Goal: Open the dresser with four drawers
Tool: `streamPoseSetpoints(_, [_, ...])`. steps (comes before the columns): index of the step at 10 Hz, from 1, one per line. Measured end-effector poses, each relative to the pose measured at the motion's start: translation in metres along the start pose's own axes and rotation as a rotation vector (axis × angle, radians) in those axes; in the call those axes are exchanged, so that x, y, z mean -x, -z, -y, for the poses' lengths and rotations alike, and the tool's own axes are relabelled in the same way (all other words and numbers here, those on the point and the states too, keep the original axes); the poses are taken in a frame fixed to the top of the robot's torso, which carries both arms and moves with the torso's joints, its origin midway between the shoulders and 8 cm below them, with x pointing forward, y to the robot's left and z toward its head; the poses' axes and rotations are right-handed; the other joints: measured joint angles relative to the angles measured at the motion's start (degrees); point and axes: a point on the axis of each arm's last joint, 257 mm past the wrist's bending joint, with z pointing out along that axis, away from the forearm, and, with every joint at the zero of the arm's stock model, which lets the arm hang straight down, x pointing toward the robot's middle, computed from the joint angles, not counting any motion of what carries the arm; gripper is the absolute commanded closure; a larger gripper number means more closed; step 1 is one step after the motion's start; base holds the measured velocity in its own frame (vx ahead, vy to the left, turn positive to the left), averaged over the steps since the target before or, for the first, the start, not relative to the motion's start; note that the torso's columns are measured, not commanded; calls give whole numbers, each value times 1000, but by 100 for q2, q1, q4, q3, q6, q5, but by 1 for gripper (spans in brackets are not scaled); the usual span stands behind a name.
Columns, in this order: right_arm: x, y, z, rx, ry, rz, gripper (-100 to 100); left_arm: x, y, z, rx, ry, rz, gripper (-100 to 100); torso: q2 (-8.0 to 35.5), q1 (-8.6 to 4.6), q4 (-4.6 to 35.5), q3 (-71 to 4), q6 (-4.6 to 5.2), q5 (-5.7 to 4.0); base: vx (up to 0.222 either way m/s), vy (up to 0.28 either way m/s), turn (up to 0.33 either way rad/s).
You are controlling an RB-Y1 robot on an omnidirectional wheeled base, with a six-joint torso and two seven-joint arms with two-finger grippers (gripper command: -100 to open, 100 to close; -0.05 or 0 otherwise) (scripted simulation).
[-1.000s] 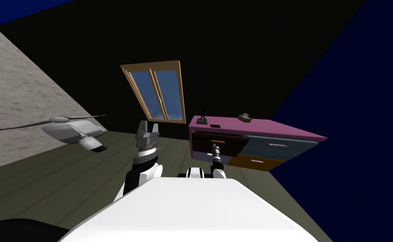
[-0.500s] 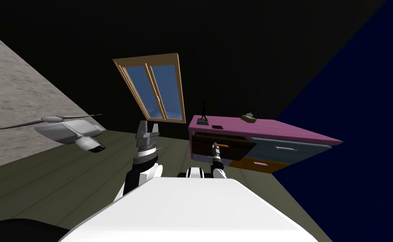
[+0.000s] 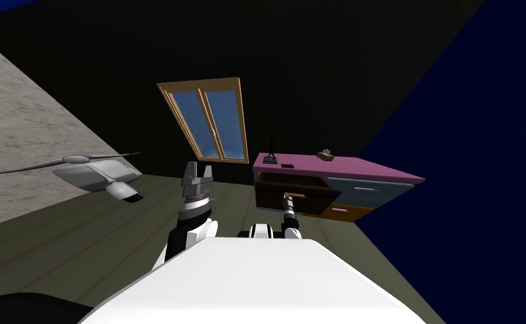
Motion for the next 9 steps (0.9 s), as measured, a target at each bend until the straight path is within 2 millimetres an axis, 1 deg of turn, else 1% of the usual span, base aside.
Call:
streamPoseSetpoints(1, [2, 3, 0, 3, 0, 4, 100, 0, 0, 0, 0, 0, 0, 0, 9, 4, -9, 0, 1, -2, -188, 14, -56])
streamPoseSetpoints(2, [5, 5, 1, -1, -1, 9, -100, 0, 0, 0, 0, 0, 0, 0, 33, 5, -12, 18, 2, -6, -115, 32, -112])
streamPoseSetpoints(4, [6, -7, 9, 2, -3, 13, -100, 0, 0, 0, 0, 0, 0, 0, -40, 2, -40, -20, -11, -15, -21, 33, -48])
streamPoseSetpoints(5, [6, -11, 11, 10, -2, 16, -100, 0, 0, 0, 0, 0, 0, 0, -40, 1, -32, -25, -11, -11, -16, 29, -73])
streamPoseSetpoints(7, [8, -24, 19, 13, -2, 28, -100, 0, 0, 0, 0, 0, 0, 0, 6, 5, -22, 4, -7, -11, -24, 38, -72])
streamPoseSetpoints(9, [12, -37, 31, 13, -5, 42, -100, 0, 0, 0, 0, 0, 0, 0, 21, 5, -20, 14, -7, -12, -44, 42, -67])
